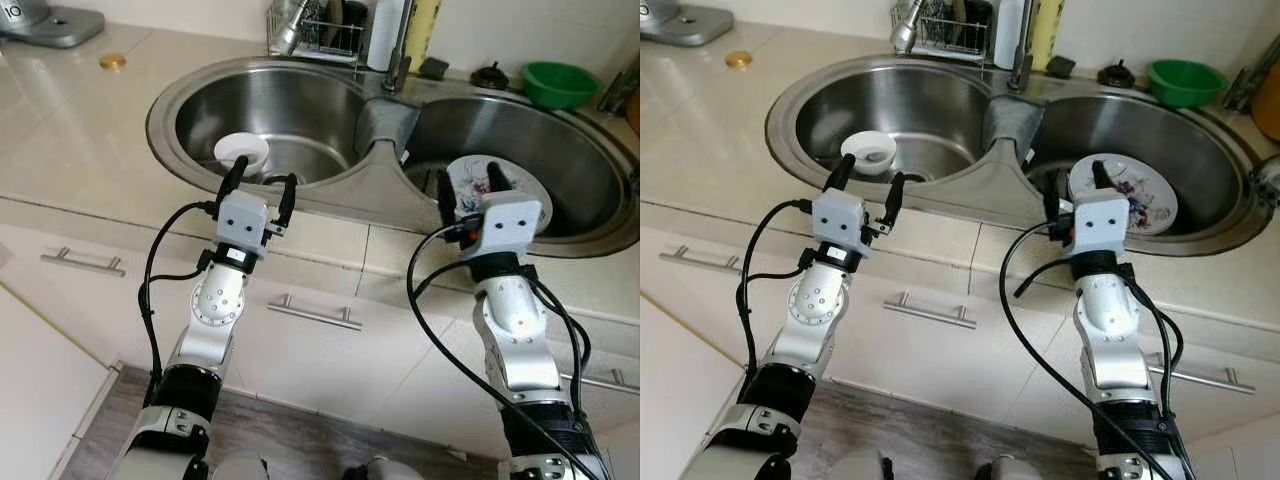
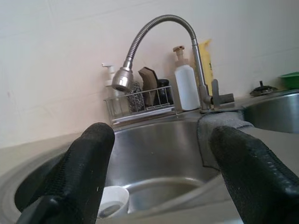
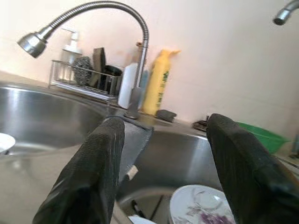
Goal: Kitchen organization
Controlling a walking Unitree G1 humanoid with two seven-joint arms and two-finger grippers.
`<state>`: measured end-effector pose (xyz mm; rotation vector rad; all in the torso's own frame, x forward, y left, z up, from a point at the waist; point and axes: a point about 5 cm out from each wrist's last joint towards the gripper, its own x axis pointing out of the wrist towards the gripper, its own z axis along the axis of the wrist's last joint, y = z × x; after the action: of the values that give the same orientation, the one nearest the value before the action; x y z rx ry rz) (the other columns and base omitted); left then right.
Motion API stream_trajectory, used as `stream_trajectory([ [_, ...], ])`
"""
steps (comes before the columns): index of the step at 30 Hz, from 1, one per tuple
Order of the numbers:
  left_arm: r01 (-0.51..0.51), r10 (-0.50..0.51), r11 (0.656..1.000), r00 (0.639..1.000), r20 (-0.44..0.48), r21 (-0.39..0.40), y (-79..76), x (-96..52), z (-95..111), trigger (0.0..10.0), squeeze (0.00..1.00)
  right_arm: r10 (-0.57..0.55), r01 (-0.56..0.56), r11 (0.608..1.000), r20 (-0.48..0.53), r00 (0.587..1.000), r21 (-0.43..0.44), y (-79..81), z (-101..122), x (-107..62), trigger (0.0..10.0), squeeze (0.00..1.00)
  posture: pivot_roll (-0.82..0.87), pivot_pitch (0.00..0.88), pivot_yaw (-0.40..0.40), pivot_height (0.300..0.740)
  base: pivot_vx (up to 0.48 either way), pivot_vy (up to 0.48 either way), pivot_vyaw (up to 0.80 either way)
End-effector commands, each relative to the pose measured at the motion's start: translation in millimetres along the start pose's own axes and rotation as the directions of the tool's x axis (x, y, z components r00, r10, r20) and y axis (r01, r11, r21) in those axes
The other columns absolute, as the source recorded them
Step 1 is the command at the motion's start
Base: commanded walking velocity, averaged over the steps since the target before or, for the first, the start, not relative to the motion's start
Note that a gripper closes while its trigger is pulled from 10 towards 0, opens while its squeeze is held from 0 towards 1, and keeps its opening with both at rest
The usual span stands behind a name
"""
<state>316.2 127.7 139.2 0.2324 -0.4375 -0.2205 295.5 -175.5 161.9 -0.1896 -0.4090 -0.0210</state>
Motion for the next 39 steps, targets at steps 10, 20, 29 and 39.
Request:
stream_trajectory([
  [10, 0.027, -0.027, 1.000, 1.000, 0.004, -0.002, -3.9, -0.5, 0, 10.0, 0.00, -0.036, 0.037, 0.999, 0.029, 0.999, -0.031, -2.4, 3, -19.2, 10.0, 0.00, 0.06, 0.000, -0.069, 0.740, -0.310, 0.000, 0.00],
  [20, 0.040, -0.040, 0.999, 0.999, 0.001, -0.003, -3.8, -0.8, -1, 10.0, 0.00, -0.057, 0.057, 0.994, 0.001, 0.998, -0.092, -9.1, 1, -42.9, 10.0, 0.00, 0.05, 0.000, -0.055, 0.740, -0.248, 0.000, 0.00],
  [29, 0.043, -0.043, 0.999, 0.999, -0.005, -0.015, -2.7, 0.1, -1, 10.0, 0.00, -0.063, 0.059, 0.993, -0.039, 0.997, -0.097, -7.2, -4, -45.1, 10.0, 0.00, 0.05, 0.000, -0.053, 0.740, 0.000, 0.031, -0.07],
  [39, 0.047, -0.047, 0.999, 0.999, -0.002, -0.015, -2.8, 0.7, -1, 10.0, 0.00, -0.085, 0.079, 0.993, -0.058, 0.995, -0.093, -8.1, -7, -41.9, 10.0, 0.00, 0.05, 0.000, -0.055, 0.740, 0.000, 0.451, -0.78],
])
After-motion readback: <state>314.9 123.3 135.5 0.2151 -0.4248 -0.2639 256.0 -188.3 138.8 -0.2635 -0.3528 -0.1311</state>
